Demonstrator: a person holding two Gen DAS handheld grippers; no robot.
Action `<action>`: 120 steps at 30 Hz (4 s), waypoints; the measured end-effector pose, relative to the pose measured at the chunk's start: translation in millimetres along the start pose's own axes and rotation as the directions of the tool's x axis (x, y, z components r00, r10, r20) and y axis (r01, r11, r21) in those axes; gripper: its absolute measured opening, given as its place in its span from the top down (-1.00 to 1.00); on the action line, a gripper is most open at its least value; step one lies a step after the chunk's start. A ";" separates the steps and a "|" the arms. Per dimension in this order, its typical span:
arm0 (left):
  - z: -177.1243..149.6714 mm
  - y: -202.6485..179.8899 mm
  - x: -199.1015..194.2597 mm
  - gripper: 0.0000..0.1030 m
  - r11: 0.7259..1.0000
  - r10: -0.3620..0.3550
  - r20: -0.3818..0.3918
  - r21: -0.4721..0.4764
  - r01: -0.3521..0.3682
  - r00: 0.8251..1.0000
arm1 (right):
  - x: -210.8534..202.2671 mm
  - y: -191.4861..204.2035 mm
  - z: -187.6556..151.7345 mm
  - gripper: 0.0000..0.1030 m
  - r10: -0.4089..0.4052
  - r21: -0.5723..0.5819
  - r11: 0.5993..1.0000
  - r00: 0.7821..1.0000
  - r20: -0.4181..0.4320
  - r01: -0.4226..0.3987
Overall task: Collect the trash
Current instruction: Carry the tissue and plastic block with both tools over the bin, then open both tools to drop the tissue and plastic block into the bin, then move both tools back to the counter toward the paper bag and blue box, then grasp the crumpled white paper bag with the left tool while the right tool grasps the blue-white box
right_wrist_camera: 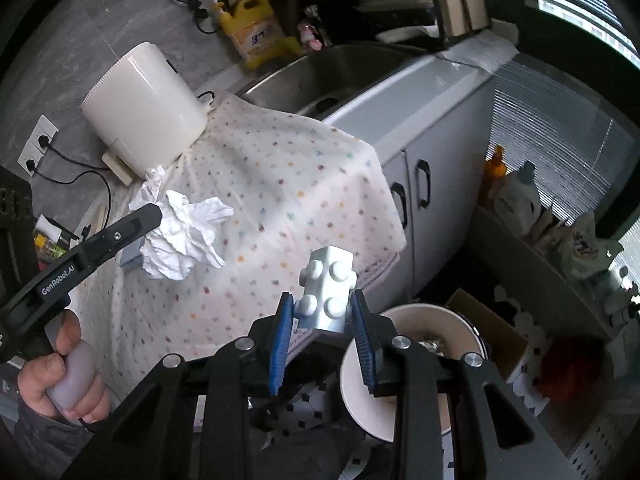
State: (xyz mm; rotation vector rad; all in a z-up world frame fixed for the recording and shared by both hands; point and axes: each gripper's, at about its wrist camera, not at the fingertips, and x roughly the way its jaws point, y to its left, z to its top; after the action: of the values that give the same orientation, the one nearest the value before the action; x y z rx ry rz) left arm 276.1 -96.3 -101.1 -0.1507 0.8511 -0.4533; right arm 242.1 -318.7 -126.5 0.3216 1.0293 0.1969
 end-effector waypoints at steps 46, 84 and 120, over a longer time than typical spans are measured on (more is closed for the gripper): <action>-57.2 -67.8 42.9 -0.88 1.000 0.012 -0.148 -0.008 -0.014 0.989 | -32.3 -91.5 -63.0 -0.53 -0.091 0.045 0.995 0.995 -0.050 0.093; 12.1 217.1 -77.9 -0.88 0.936 0.287 0.100 -0.242 -0.256 0.953 | 87.7 166.1 56.1 -0.84 0.040 -0.230 0.973 0.999 0.033 -0.031; 21.2 291.3 -52.3 0.84 0.899 0.355 -0.001 -0.272 -0.342 0.935 | 156.4 241.7 87.0 -0.85 0.037 -0.388 0.920 0.998 -0.045 -0.052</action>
State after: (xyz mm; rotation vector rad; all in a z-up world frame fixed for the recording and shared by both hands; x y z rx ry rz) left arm 357.0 186.5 -140.1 -0.2524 0.8681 0.0060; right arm 393.6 -58.9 -126.1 -0.0213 0.9943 0.4432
